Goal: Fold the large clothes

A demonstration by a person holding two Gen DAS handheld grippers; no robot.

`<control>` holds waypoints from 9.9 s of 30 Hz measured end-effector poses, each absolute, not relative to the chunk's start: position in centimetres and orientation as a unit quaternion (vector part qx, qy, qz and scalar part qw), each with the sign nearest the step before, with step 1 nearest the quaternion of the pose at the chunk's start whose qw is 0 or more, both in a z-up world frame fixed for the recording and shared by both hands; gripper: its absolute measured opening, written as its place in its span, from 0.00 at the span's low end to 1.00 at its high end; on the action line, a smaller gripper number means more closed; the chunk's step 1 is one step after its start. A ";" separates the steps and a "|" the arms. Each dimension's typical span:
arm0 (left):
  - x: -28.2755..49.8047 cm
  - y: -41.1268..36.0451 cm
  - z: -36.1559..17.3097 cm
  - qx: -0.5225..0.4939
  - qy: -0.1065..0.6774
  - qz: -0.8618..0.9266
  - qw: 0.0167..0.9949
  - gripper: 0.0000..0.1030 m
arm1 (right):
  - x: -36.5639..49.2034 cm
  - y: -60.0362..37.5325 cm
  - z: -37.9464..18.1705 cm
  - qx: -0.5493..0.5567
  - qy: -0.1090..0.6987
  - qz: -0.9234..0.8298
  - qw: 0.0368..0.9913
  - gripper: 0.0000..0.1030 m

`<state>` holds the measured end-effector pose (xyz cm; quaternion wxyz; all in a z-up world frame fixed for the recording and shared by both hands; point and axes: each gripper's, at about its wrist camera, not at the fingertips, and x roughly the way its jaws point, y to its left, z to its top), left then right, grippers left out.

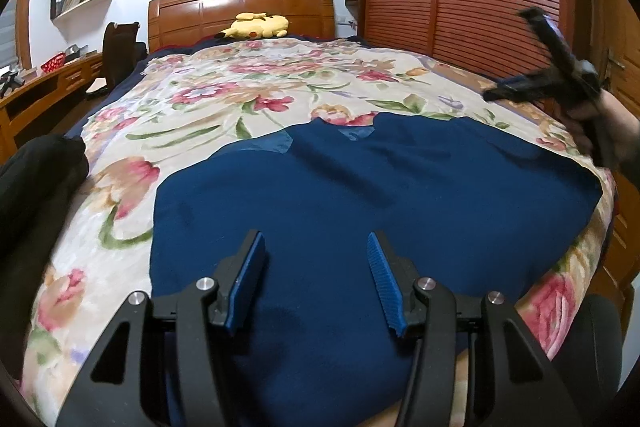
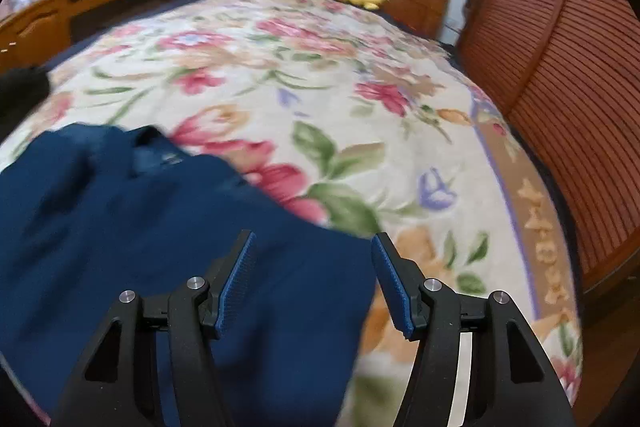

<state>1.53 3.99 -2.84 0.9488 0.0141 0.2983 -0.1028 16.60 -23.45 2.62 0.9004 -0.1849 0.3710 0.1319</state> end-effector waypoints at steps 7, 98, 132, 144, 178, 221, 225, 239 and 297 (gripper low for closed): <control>1.4 4.5 -3.0 0.013 0.301 -0.094 0.949 0.51 | 9.4 -20.4 1.4 -0.172 0.357 0.197 0.897 0.59; 3.8 -15.7 11.9 0.087 0.291 -0.212 0.929 0.02 | -1.2 -30.0 1.7 -0.071 0.311 0.136 0.938 0.51; 0.8 -4.2 7.0 0.037 0.279 -0.259 0.924 0.52 | -2.0 -28.5 6.5 -0.071 0.283 0.083 0.953 0.50; 4.2 -2.0 2.6 0.030 0.306 -0.233 0.922 0.53 | 0.1 -23.2 8.5 -0.093 0.251 0.108 0.957 0.52; 6.7 -3.5 1.0 0.026 0.320 -0.248 0.914 0.53 | 2.6 -23.4 2.8 -0.114 0.352 0.190 0.909 0.09; 30.0 -10.4 -6.6 0.043 0.442 -0.222 0.868 0.53 | -1.6 -33.0 -4.4 0.038 0.391 0.110 0.913 0.72; 30.3 -10.3 -6.7 0.037 0.445 -0.232 0.864 0.47 | -0.9 -32.3 -5.1 0.058 0.399 0.145 0.903 0.59; 27.1 -12.5 2.1 0.049 0.352 -0.223 0.908 0.02 | -1.9 -33.3 -1.9 0.025 0.343 0.175 0.923 0.20; 7.6 -29.4 5.3 0.078 0.254 -0.360 0.894 0.52 | 0.4 -63.1 0.5 0.026 0.328 -0.089 0.940 0.67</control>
